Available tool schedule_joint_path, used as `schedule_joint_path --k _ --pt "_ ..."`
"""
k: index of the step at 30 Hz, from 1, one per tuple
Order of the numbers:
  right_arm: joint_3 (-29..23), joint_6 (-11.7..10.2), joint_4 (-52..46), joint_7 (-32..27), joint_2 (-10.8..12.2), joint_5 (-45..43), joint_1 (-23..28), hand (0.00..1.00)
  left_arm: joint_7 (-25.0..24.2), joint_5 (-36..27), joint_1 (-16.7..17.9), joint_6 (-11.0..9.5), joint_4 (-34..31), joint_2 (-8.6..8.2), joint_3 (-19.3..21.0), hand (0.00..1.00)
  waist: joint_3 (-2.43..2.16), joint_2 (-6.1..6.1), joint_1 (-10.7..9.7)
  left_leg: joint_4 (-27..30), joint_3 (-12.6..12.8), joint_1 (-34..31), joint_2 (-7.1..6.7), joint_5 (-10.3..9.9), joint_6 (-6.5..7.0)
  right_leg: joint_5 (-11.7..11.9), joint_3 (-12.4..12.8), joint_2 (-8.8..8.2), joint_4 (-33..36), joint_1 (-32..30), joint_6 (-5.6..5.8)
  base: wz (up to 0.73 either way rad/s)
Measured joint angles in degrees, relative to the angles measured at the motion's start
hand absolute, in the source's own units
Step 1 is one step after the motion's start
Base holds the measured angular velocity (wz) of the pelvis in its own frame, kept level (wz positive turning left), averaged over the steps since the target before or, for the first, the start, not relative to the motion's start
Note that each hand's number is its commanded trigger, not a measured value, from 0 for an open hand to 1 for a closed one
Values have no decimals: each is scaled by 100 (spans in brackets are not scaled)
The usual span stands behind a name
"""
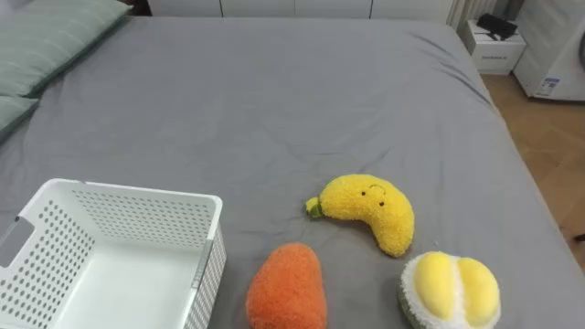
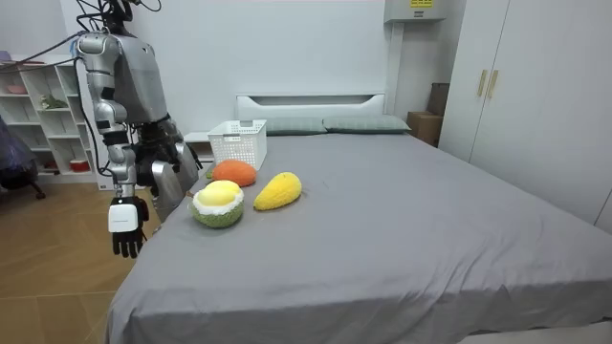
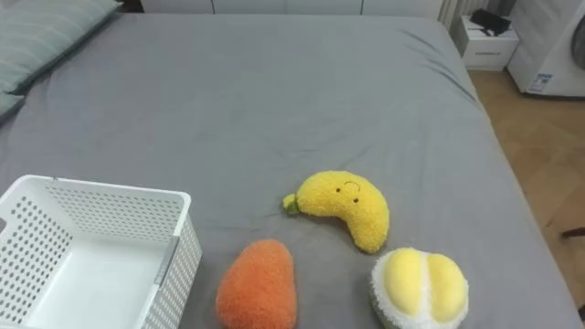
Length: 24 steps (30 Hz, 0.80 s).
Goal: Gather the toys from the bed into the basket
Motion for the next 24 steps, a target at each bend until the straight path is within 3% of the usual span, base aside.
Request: schedule_joint_path --k 3,17,24 --pt "7 6 -7 30 -2 -23 -37 0 -9 3 -25 22 0 0 -6 0 1 -2 -101 -35 14 41 3 0 0 3 23 4 -1 20 4 -5" --pt "18 45 11 244 2 65 -45 0 -235 -15 -142 5 74 7 -3 0 -3 -44 -106 -119 107 103 1 0 1 29 137 9 -11 1 26 -4" --pt "-16 136 41 235 4 681 62 0 -289 -38 -77 69 109 13 5 0 -7 -68 -110 -102 107 71 3 -2 3 26 141 7 -14 -16 30 0"
